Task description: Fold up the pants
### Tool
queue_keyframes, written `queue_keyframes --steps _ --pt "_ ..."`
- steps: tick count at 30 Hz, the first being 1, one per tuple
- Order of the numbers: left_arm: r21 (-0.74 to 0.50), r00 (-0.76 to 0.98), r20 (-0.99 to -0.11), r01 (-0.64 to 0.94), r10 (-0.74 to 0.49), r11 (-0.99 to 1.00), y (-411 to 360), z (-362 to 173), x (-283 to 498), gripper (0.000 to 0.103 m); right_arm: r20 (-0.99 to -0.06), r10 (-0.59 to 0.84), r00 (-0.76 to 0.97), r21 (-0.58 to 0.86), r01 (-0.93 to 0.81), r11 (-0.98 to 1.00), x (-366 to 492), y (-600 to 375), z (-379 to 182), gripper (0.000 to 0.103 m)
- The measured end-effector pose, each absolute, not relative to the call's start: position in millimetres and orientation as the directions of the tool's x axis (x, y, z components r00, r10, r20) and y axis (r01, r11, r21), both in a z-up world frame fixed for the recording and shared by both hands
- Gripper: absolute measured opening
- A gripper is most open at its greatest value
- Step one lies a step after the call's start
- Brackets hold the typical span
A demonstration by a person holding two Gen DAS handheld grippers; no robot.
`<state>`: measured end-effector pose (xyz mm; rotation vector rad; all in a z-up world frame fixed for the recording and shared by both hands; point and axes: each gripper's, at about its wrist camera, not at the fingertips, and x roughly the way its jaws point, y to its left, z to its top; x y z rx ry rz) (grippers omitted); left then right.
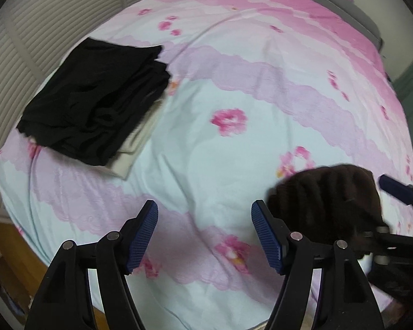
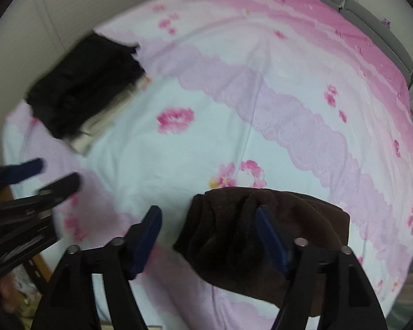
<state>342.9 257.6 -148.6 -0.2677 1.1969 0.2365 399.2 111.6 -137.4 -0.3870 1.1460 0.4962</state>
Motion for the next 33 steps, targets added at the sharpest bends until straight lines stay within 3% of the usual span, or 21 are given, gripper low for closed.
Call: queue_keyframes --steps 6,14,17,19,27,29,30,33 --pt "-0.147 0.358 -0.931 -0.186 -0.072 0.971 208.9 -150.6 356.9 0.073 -0.891 0.174 0.420 -0.054 -0.479 0.876 378.6 26.0 -111.8 0.075" --pt "-0.246 0.388 -0.893 -0.001 -0.226 0.969 136.1 -153.7 389.7 0.073 -0.934 0.059 0.353 -0.001 -0.168 0.986 363.4 -102.3 -144.8 0.075" --pt "-0.223 0.371 -0.903 0.032 -0.219 0.974 111.4 -159.5 404.9 0.069 -0.944 0.055 0.327 0.024 -0.097 0.995 359.5 -126.7 -157.7 0.075" --pt "-0.223 0.366 -0.903 0.053 -0.227 0.973 97.8 -162.7 411.6 0.061 -0.948 0.049 0.313 0.028 -0.070 0.997 357.3 -136.1 -166.0 0.075" --pt "-0.217 0.249 -0.946 -0.008 -0.209 0.976 77.0 -205.1 435.3 0.058 -0.957 0.098 0.272 0.096 -0.018 0.995 348.9 -159.3 -190.1 0.075" --pt "-0.198 0.219 -0.957 -0.021 -0.189 0.980 77.0 -214.8 437.4 0.042 -0.959 0.113 0.258 0.112 -0.020 0.994 347.6 -161.9 -196.4 0.075" --pt "-0.208 0.207 -0.958 -0.022 -0.199 0.978 77.8 -217.8 438.0 0.026 -0.961 0.122 0.250 0.121 -0.021 0.992 346.9 -162.8 -200.2 0.075" --pt "-0.286 0.223 -0.937 -0.041 -0.270 0.957 86.6 -210.3 430.9 0.025 -0.966 0.136 0.218 0.136 -0.017 0.991 344.2 -165.6 -212.9 0.075"
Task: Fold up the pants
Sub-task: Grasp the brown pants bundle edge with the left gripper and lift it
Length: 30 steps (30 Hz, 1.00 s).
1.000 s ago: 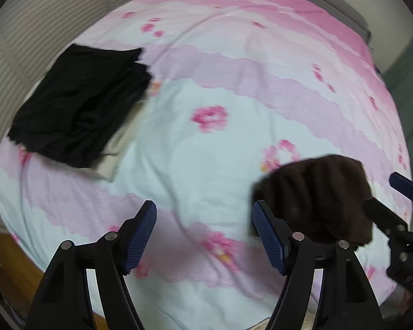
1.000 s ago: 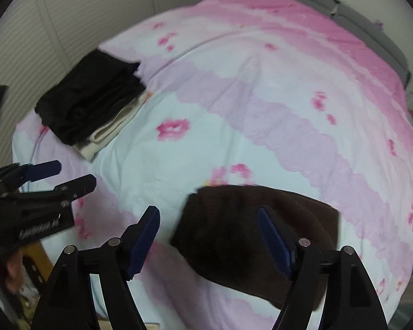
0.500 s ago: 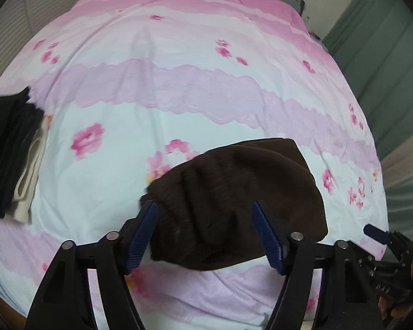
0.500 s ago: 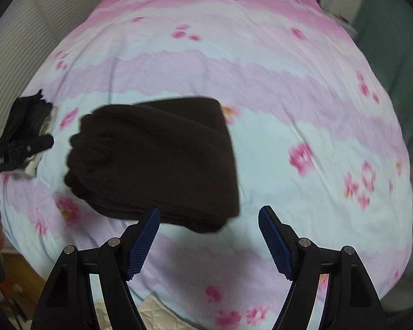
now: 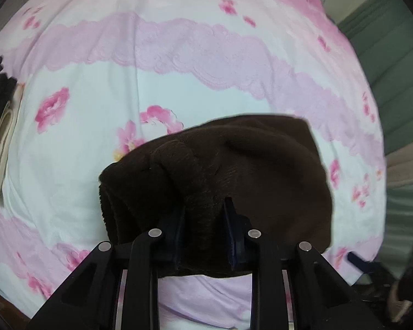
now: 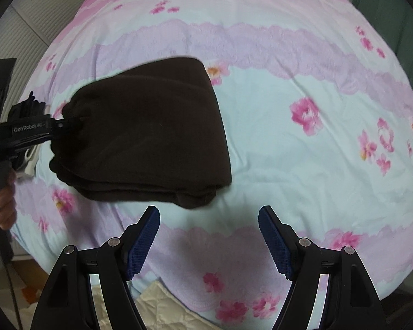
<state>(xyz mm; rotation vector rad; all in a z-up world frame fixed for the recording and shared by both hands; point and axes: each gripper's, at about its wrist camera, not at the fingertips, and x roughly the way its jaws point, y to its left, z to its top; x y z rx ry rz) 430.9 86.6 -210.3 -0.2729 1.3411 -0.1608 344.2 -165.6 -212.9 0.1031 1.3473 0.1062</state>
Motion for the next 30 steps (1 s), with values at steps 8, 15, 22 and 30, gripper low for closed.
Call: queue_keyframes --steps 8,15,22,30 --pt "-0.332 0.371 -0.882 -0.055 -0.290 0.942 130.3 -162.7 384.0 0.024 -0.970 0.162 0.181 0.157 -0.045 0.987 344.9 -161.2 -224.4 0.075" --pt "-0.290 0.307 -0.919 -0.110 -0.245 0.951 153.3 -209.8 373.6 0.025 -0.969 0.173 0.179 0.157 -0.101 0.982 348.1 -146.4 -223.1 0.075" --pt "-0.225 0.263 -0.947 -0.134 -0.184 0.965 154.5 -237.5 368.9 0.063 -0.971 0.171 0.165 0.151 -0.129 0.980 345.3 -137.0 -224.5 0.075" --pt "-0.449 0.220 -0.889 -0.257 -0.401 0.856 180.1 -269.6 364.1 0.063 -0.977 0.151 0.152 0.136 -0.108 0.985 342.6 -140.3 -228.9 0.075"
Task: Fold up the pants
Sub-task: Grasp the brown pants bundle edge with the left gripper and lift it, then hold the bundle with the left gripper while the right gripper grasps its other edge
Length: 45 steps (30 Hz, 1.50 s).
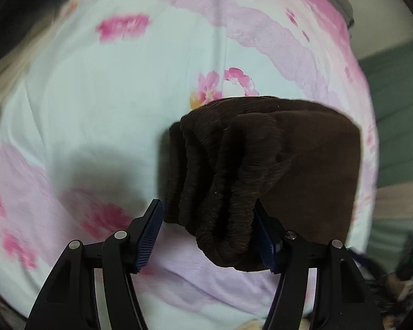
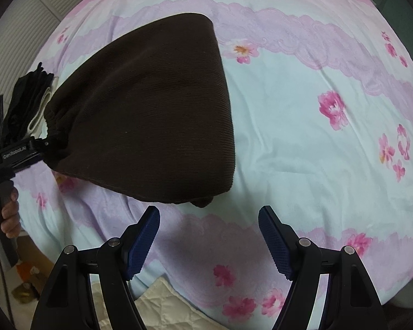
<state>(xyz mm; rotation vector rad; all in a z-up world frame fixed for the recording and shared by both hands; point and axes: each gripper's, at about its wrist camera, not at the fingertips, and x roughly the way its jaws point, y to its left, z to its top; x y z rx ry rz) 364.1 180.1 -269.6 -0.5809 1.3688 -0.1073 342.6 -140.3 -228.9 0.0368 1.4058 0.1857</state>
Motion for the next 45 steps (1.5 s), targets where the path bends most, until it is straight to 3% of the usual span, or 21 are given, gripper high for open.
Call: queue_keyframes --steps 5,8,18,24,26,28,33,39,45 --pt "-0.545 0.210 -0.838 -0.283 -0.504 0.789 184.1 -286.2 362.5 0.062 -0.981 0.134 0.139 0.122 -0.093 0.988 339.9 -143.2 -234.3 0.075" --pt "-0.579 0.216 -0.816 -0.291 -0.537 0.762 179.6 -284.1 363.9 0.052 -0.984 0.128 0.126 0.116 -0.099 0.988 338.0 -141.3 -238.5 0.075" --pt "-0.548 0.233 -0.830 -0.176 -0.506 0.818 154.8 -253.8 365.6 0.051 -0.981 0.157 0.116 0.148 -0.086 0.985 336.7 -143.0 -248.3 0.075" --pt "-0.564 0.201 -0.826 -0.292 -0.527 0.772 161.7 -284.3 386.0 0.053 -0.977 0.172 0.130 0.165 -0.064 0.984 337.5 -149.0 -247.7 0.075" --pt "-0.544 0.184 -0.839 -0.290 -0.512 0.787 160.5 -281.6 390.7 0.049 -0.975 0.175 0.137 0.169 -0.055 0.984 337.3 -150.7 -247.8 0.075" --pt "-0.553 0.209 -0.833 -0.261 -0.512 0.791 157.7 -263.2 392.4 0.040 -0.972 0.189 0.143 0.184 -0.044 0.982 337.5 -152.3 -248.5 0.075" --pt "-0.645 0.341 -0.751 -0.193 -0.565 0.740 152.9 -184.9 398.0 0.039 -0.956 0.229 0.181 0.228 -0.027 0.973 340.8 -153.5 -248.2 0.075" --pt "-0.663 0.437 -0.682 -0.031 -0.586 0.748 131.6 -108.1 413.1 0.039 -0.955 0.214 0.208 0.200 -0.084 0.976 357.0 -131.3 -255.1 0.075" --pt "-0.634 0.464 -0.691 -0.021 -0.555 0.773 140.0 -100.3 414.7 0.038 -0.946 0.115 0.302 0.093 -0.088 0.992 367.1 -127.4 -242.5 0.075"
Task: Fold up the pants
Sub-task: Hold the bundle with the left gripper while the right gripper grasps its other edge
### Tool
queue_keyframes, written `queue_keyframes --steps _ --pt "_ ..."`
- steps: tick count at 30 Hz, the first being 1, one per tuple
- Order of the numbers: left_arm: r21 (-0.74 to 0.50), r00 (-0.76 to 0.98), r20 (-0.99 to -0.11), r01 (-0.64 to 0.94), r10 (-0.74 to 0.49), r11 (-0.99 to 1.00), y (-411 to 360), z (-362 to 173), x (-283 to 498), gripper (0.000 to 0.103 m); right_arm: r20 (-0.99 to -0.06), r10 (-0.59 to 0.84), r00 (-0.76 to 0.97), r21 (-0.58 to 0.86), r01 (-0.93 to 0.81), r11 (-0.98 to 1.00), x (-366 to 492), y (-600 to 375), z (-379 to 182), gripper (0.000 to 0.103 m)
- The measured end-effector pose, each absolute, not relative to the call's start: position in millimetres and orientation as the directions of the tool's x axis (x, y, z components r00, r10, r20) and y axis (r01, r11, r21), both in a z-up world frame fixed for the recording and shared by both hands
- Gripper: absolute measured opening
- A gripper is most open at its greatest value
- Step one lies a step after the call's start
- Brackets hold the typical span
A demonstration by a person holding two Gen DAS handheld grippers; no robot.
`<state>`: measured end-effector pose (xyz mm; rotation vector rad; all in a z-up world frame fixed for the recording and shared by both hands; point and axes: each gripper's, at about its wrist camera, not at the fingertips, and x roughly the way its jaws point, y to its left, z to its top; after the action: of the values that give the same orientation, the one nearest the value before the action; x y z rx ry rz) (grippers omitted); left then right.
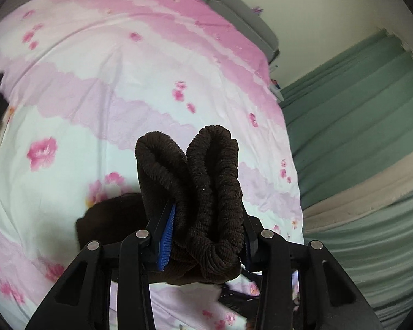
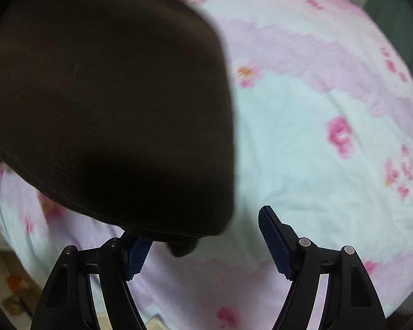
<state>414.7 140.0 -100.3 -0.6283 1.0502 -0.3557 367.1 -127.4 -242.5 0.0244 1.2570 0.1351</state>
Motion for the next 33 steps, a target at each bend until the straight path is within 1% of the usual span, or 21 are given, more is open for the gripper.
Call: queue_keyframes --steps 5,10,15,21,23,26,28,30,33 --pt "-0.610 0.399 -0.754 -0.131 -0.522 0.781 155.3 -151.0 399.2 0.037 -0.929 0.085 0.361 0.106 0.038 0.994 361.9 -170.1 -227.9 0.075" --pt "-0.566 0.308 -0.815 -0.247 -0.490 0.787 173.5 -211.7 381.7 0.037 -0.939 0.075 0.335 0.094 0.041 0.995 364.7 -181.5 -236.4 0.075" --pt "-0.528 0.269 -0.843 -0.254 -0.465 0.811 179.3 -236.2 375.7 0.037 -0.955 0.043 0.293 0.039 -0.019 0.999 368.3 -166.1 -249.6 0.075" --pt "-0.465 0.233 -0.877 -0.195 -0.420 0.864 172.0 -249.5 382.5 0.038 -0.964 0.046 0.262 0.040 -0.028 0.999 367.4 -166.7 -252.8 0.075" --pt "-0.437 0.222 -0.890 -0.168 -0.398 0.884 170.8 -251.5 386.8 0.040 -0.966 0.043 0.256 0.036 -0.031 0.999 368.6 -164.9 -254.6 0.075" --pt "-0.400 0.204 -0.907 -0.134 -0.369 0.907 170.5 -257.4 388.9 0.050 -0.968 0.034 0.249 0.025 -0.037 0.999 368.7 -161.4 -256.7 0.075" --pt "-0.392 0.200 -0.910 -0.129 -0.363 0.911 173.0 -260.1 387.1 0.061 -0.970 0.033 0.240 0.026 -0.035 0.999 368.8 -161.5 -258.6 0.075" --pt "-0.394 0.194 -0.911 -0.143 -0.365 0.908 176.8 -264.7 386.4 0.065 -0.974 0.037 0.222 0.030 -0.032 0.999 368.7 -162.3 -261.1 0.075" --pt "-0.398 0.188 -0.910 -0.145 -0.370 0.906 178.3 -269.0 387.3 0.065 -0.984 0.055 0.172 0.052 -0.024 0.998 368.4 -161.4 -262.1 0.075"
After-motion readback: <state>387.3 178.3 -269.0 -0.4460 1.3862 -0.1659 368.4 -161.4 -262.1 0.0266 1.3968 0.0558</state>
